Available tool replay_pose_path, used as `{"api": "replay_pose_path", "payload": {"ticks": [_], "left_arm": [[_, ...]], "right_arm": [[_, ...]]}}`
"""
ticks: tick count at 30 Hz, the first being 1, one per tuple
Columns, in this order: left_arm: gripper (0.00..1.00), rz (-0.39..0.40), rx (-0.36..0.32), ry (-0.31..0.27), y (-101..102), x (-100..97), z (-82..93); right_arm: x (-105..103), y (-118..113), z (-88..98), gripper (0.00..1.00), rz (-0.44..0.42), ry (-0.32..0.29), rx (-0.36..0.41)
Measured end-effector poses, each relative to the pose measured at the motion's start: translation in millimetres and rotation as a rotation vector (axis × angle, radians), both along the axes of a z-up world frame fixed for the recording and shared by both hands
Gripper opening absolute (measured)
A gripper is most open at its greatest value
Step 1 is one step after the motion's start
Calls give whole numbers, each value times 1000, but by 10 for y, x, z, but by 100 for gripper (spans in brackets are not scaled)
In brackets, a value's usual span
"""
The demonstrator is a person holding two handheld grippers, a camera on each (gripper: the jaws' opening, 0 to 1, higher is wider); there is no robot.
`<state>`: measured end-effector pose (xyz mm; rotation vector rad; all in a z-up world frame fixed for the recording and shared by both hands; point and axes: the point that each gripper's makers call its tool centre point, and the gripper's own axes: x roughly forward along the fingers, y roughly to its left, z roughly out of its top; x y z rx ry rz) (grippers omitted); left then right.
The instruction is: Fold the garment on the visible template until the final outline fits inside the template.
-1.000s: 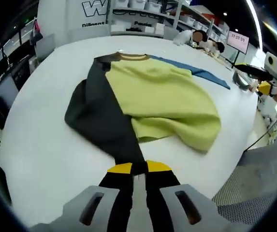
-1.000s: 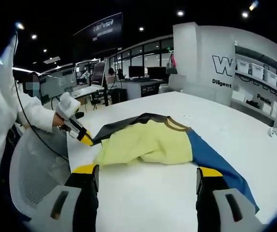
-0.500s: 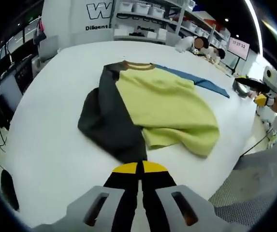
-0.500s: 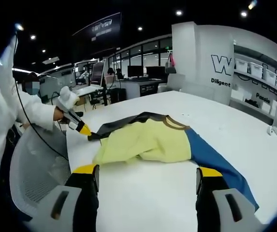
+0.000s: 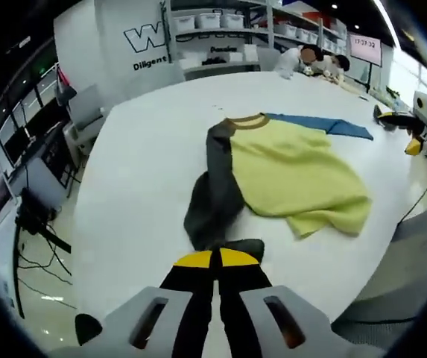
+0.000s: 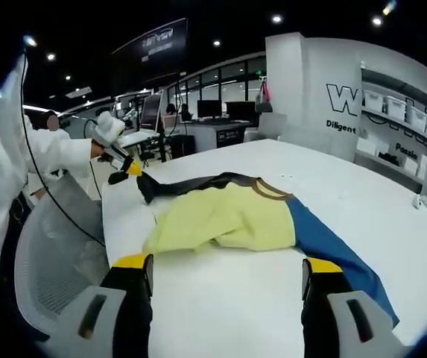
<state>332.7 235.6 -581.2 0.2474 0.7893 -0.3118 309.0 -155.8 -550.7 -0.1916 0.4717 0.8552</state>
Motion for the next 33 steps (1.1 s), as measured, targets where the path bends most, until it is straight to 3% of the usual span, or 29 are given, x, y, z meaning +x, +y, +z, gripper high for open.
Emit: {"api": "replay_pose_path", "payload": {"ticks": [6,18,26,33], "left_arm": [[0,-17,104,-54,233,150,279],[0,13,201,-95,763,570,569],[0,27,236,-70,1054,802,570],[0,40,267,-17,1333,897,445]], "right_arm": [[-6,6,-3,83,-3,4,-1],[3,20,-12,82,-9,9,-15],[19,38,-8,82,-15,12,-26],[24,48,5,82,-23,13,-35]]}}
